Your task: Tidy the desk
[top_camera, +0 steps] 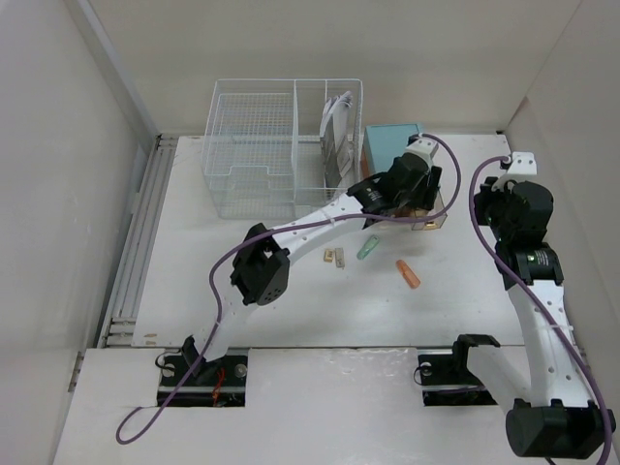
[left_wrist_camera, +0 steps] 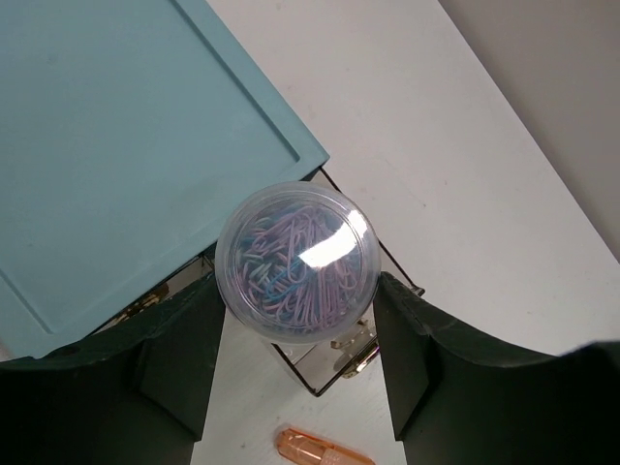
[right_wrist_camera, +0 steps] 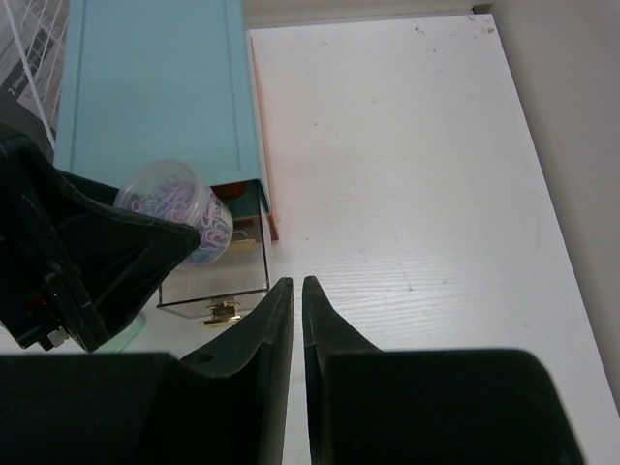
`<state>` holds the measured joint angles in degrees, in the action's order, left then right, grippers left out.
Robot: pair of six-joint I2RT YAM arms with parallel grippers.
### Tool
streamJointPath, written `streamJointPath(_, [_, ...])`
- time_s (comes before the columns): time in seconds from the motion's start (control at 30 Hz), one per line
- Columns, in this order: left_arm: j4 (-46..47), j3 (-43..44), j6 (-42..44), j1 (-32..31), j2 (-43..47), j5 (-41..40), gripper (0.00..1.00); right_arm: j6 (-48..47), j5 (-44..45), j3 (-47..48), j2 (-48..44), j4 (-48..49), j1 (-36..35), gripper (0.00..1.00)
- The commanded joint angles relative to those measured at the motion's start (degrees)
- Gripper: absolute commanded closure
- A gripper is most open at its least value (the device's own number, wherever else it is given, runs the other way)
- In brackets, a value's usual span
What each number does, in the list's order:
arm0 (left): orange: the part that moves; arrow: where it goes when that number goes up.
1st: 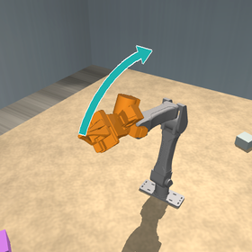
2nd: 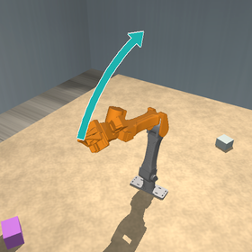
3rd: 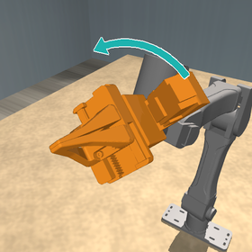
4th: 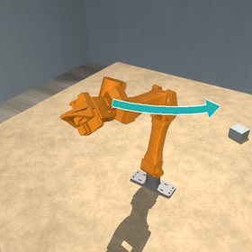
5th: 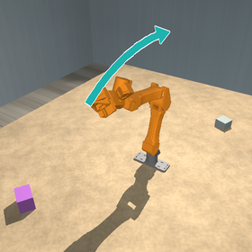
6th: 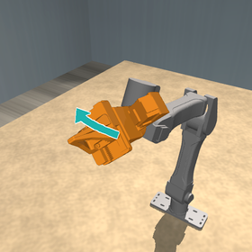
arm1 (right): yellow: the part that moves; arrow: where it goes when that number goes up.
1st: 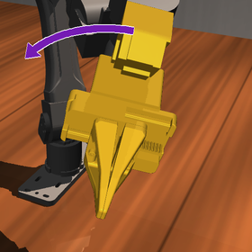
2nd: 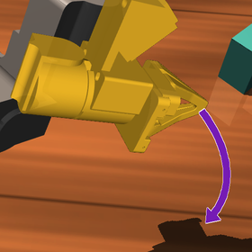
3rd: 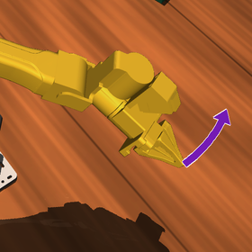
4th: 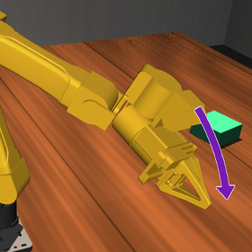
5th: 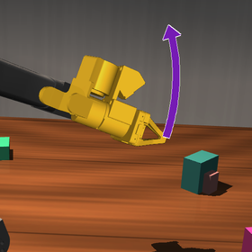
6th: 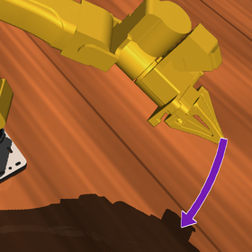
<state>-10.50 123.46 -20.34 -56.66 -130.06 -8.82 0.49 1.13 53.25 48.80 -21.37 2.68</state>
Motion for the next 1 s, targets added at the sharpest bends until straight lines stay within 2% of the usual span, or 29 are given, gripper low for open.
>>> streamJointPath(0.0, [2.24,3.19,0.56,0.06,0.07,1.88,0.47,0.83,0.46,0.97,-0.1,3.0,0.31,0.86])
streamJointPath(0.23, [2.77,3.19,0.04,0.06,0.07,2.93,0.47,0.83,0.46,0.97,0.42,3.0,0.31,0.85])
streamJointPath(0.3, [2.77,3.19,0.04,0.06,0.07,2.93,0.44,0.83,-0.07,0.97,0.95,3.0,0.31,0.85])
streamJointPath(0.33, [2.77,3.19,0.04,0.06,0.07,2.93,0.43,0.83,-0.07,0.97,0.95,3.0,0.31,0.85])
streamJointPath(0.43, [2.24,2.67,0.04,0.06,0.07,2.93,0.25,0.83,-0.07,0.97,0.95,3.0,0.31,0.85])
streamJointPath(0.57, [2.24,2.66,0.04,0.06,0.07,2.32,0.16,0.83,-0.07,0.97,0.95,2.47,0.31,0.83])
streamJointPath(0.67, [2.24,2.66,0.04,0.06,1.12,0.83,0.15,0.83,-0.07,0.97,0.95,2.47,0.31,0.83])
streamJointPath(0.73, [3.72,1.09,0.04,0.06,3.14,0.13,0.2,0.83,-0.69,0.45,0.95,2.47,0.31,0.83])
streamJointPath(0.83, [6.71,-4.09,0.04,-0.46,8.48,-1.54,0.47,0.83,-4.63,0.45,0.95,0.89,1.18,1.0])
streamJointPath(0.87, [7.24,-5.5,0.04,-0.46,10.07,-3.9,0.54,0.83,-9.17,0.45,1.47,-0.16,1.71,1.0])
streamJointPath(0.9, [8.56,-8.99,0.04,-1.25,13.66,-4.88,0.7,-0.04,-11.73,0.45,1.48,-1.3,2.24,1.0])
streamJointPath(0.97, [10.23,-13.22,1.17,-2.48,17.63,-7.86,0.85,-0.75,-15.61,-0.17,3.05,-2.18,2.95,1.0])
